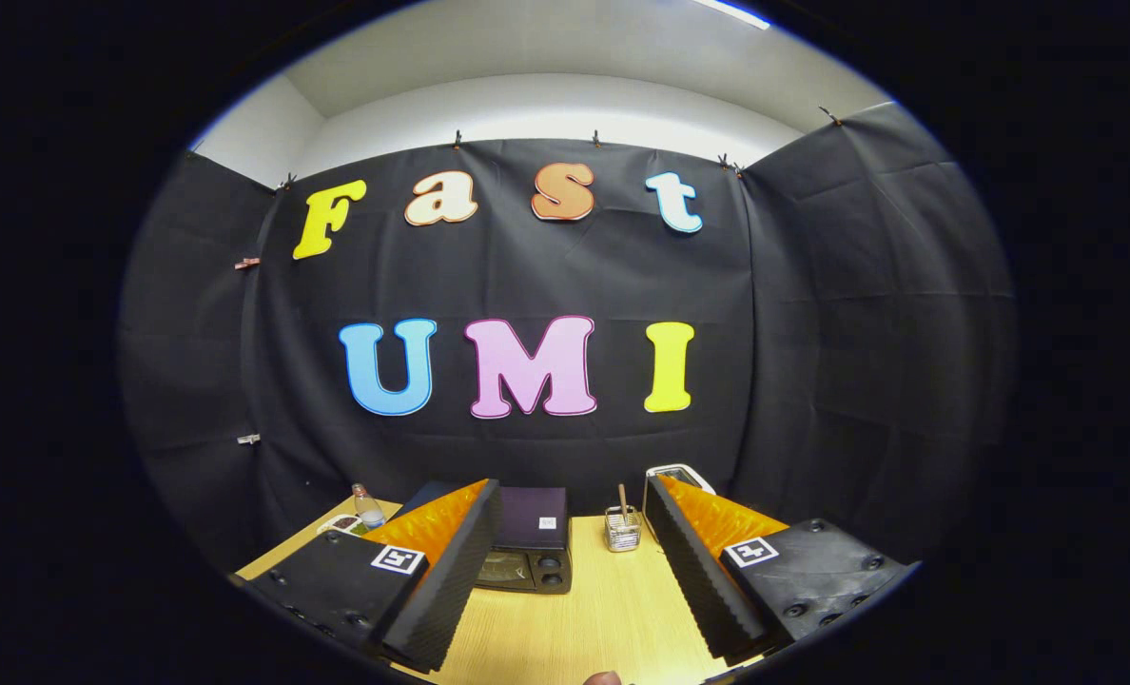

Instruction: Open the toaster oven, put the food inside, and close the toaster oven door.

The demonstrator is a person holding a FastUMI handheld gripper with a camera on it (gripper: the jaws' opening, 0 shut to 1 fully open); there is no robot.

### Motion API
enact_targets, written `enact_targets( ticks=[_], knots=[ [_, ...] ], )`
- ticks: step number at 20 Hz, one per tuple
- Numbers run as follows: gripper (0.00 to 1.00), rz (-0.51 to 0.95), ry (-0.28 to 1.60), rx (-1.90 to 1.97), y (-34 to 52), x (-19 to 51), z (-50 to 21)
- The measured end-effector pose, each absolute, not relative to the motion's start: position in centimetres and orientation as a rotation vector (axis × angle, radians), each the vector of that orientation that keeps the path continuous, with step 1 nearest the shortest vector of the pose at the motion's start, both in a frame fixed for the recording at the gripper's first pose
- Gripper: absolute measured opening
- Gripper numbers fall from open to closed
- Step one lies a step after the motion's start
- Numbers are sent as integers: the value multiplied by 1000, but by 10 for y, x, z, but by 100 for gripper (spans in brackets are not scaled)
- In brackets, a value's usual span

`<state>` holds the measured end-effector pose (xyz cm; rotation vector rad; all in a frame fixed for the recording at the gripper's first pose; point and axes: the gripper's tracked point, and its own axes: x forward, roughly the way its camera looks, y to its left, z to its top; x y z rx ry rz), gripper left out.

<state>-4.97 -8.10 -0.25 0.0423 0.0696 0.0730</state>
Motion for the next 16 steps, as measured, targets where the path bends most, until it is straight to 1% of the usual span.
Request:
enact_targets(
  ticks=[16],
  knots=[
    [98,55,58,21,-87,-50,3]
  ],
)
